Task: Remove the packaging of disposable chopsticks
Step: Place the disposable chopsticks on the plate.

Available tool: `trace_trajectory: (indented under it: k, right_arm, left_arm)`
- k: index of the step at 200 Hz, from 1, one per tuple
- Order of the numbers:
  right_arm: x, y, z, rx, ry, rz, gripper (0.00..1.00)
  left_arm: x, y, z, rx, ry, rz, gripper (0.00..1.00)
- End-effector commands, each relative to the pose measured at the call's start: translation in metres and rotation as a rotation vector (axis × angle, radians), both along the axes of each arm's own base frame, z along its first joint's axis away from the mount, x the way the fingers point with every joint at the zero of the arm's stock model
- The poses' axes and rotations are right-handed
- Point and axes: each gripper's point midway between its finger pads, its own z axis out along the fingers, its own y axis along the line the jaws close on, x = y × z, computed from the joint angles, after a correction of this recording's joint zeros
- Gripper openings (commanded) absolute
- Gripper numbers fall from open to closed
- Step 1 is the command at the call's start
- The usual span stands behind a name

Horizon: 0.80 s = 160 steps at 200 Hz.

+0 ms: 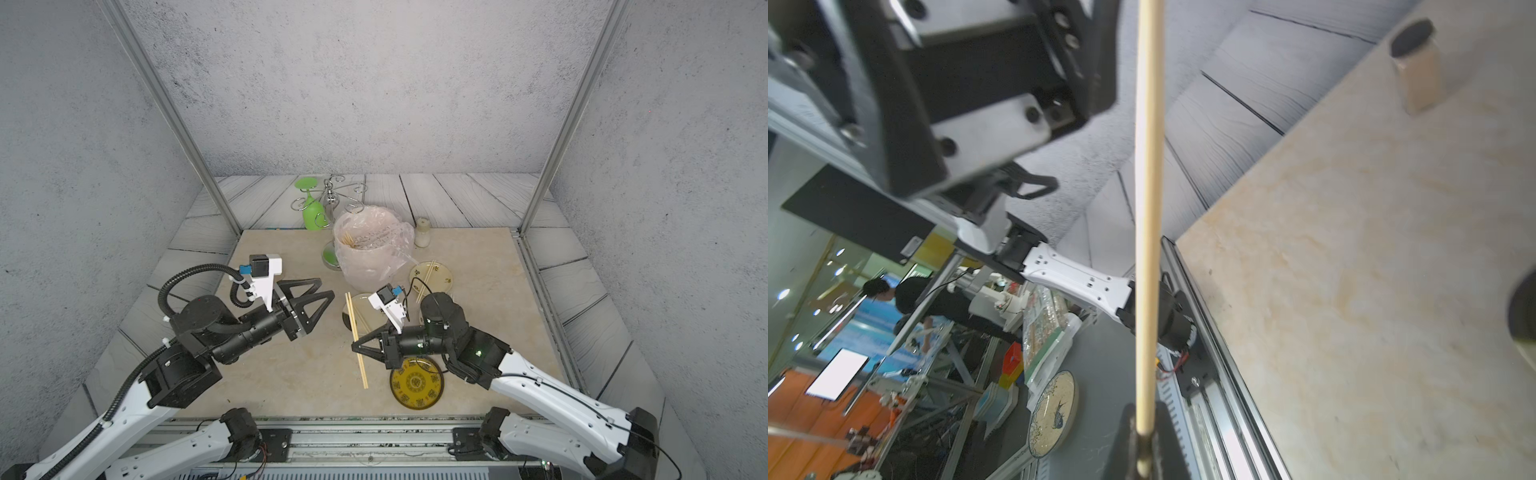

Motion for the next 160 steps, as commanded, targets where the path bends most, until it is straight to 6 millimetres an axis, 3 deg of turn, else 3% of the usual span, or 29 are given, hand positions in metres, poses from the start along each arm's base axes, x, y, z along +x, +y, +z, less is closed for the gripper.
trace_trajectory:
  k: [1,29,47,94,160]
  right_arm:
    - [0.01,-0.046,-0.066,-0.259,0.175,-0.217,0.0]
    - [0.003,-0.102,-0.139,-0.518,0.328,-0.361,0.0]
    - [-0.002,-0.118,-0.166,-0.587,0.393,-0.394,0.0]
    - [-0.003,-0.118,-0.214,-0.661,0.502,-0.394,0.0]
    - [0.012,-0.104,-0.236,-0.655,0.546,-0.362,0.0]
  left_arm:
    - [0.01,0.02,-0.014,0.036,0.008,0.116,0.69]
    - [0.011,0.023,-0.026,0.079,0.006,0.136,0.68]
    - [0.013,0.022,-0.03,0.097,0.011,0.14,0.68]
    - [0.016,0.025,-0.036,0.114,0.018,0.163,0.68]
    - [0.012,0.037,-0.039,0.105,0.024,0.192,0.68]
